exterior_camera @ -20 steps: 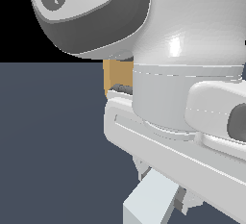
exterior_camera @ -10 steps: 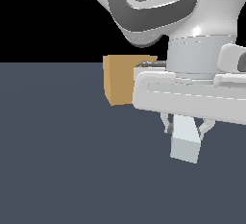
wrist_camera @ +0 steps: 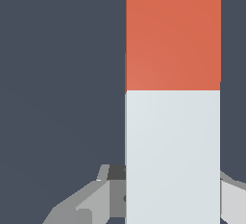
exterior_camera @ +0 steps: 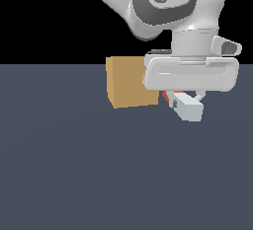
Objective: Insert the peg into the horizontal hole in a box.
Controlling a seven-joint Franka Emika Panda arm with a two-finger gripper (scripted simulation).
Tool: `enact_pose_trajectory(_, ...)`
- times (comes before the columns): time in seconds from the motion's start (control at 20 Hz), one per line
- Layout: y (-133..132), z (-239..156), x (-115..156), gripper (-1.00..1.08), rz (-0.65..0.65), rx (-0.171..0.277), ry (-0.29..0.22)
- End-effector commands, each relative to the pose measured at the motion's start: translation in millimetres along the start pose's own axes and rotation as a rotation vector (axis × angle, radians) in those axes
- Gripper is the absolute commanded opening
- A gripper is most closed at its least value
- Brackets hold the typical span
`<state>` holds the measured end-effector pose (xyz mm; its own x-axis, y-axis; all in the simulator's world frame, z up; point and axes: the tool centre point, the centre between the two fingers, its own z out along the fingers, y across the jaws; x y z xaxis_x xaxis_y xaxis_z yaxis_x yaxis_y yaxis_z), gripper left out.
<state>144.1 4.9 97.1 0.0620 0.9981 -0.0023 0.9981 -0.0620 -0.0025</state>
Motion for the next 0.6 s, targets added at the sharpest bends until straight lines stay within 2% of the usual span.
enact_pose_trajectory(0.0, 1.6, -8.8, 23.3, -1.0, -0.075, -0.004, 0.0)
enact_pose_trajectory(0.3, -4.5, -22.4, 73.4, -1.0, -0.235, -0.003, 0.001)
enact_pose_trajectory(0.55, -11.5, -29.4, 98.5, -1.0, -0.318, -0.003, 0.001)
